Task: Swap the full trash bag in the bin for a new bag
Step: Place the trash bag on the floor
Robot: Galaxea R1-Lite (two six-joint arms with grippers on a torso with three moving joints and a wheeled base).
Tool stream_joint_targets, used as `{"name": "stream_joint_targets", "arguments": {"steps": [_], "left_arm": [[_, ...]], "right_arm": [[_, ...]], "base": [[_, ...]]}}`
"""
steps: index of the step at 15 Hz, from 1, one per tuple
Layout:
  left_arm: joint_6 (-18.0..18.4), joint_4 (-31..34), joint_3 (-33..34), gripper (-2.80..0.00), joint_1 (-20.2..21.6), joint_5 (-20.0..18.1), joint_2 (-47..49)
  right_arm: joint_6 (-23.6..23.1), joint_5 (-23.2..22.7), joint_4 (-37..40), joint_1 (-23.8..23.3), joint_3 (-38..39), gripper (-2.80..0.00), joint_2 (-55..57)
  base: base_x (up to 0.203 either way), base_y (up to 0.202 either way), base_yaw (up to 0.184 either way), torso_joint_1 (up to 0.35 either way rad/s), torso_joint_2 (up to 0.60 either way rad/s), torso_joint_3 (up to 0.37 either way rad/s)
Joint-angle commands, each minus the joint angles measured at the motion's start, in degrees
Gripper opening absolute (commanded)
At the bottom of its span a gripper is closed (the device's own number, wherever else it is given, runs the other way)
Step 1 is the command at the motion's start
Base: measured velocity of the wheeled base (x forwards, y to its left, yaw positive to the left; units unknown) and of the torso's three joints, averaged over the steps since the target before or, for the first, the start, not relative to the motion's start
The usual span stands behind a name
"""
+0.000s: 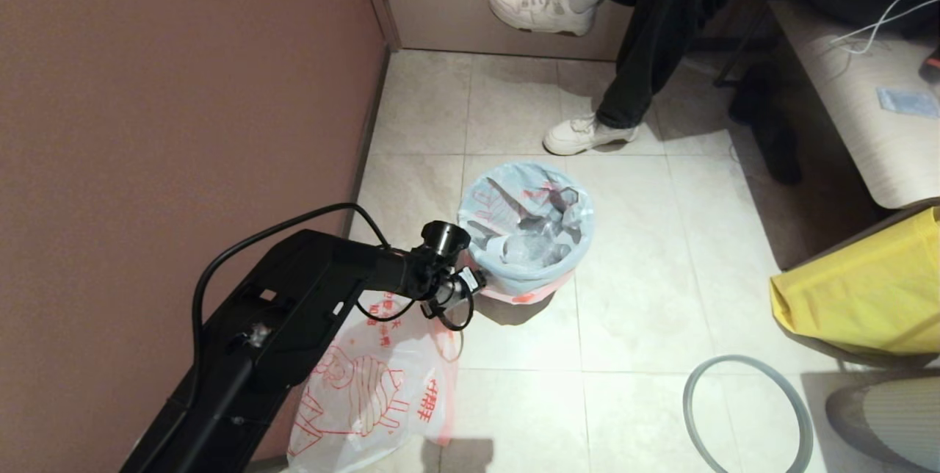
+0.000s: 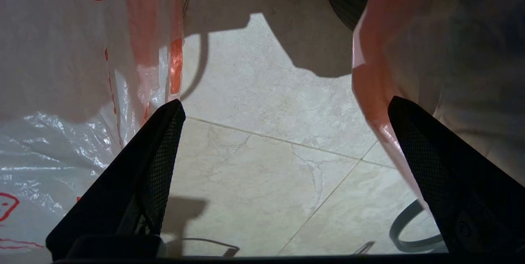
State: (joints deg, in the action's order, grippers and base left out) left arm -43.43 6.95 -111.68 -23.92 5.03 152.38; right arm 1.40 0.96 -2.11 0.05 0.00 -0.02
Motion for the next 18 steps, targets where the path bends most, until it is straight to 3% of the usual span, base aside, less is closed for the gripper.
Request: {"name": "stream_joint_targets", "arguments": {"steps": [1, 3, 13, 15, 17, 18], "left_arm": [[1.0, -0.2, -0.1, 0.00, -0.1, 0.1, 1.2], [2.2, -1.9, -0.2, 0.00, -0.2, 1.7, 2.2], [3.0, 0.1, -0.2, 0.00, -0.2, 2.8, 3.3], [1.7, 2.0, 0.0, 0.00, 1.5, 3.5, 1.9], [-2.0, 2.0, 0.9, 0.00, 3.8, 1.9, -0.1], [-3.6, 1.9, 1.0, -2.80, 4.0, -0.6, -0.6]], "right_arm": [[0.0, 0.0, 0.0, 0.0, 0.0, -2.80, 0.0], [0.0, 0.0, 0.0, 0.0, 0.0, -2.80, 0.0], [0.0, 0.0, 0.0, 0.0, 0.0, -2.80, 0.0], [0.0, 0.0, 0.0, 0.0, 0.0, -2.80, 0.0], [0.0, 0.0, 0.0, 0.0, 0.0, -2.80, 0.0], [0.0, 0.0, 0.0, 0.0, 0.0, -2.80, 0.0]], "base": [[0.000, 0.000, 0.000, 0.000, 0.00, 0.000], [0.000, 0.000, 0.000, 0.000, 0.00, 0.000], [0.000, 0.000, 0.000, 0.000, 0.00, 0.000], [0.000, 0.000, 0.000, 0.000, 0.00, 0.000], [0.000, 0.000, 0.000, 0.000, 0.00, 0.000], [0.000, 0.000, 0.000, 0.000, 0.00, 0.000]]}}
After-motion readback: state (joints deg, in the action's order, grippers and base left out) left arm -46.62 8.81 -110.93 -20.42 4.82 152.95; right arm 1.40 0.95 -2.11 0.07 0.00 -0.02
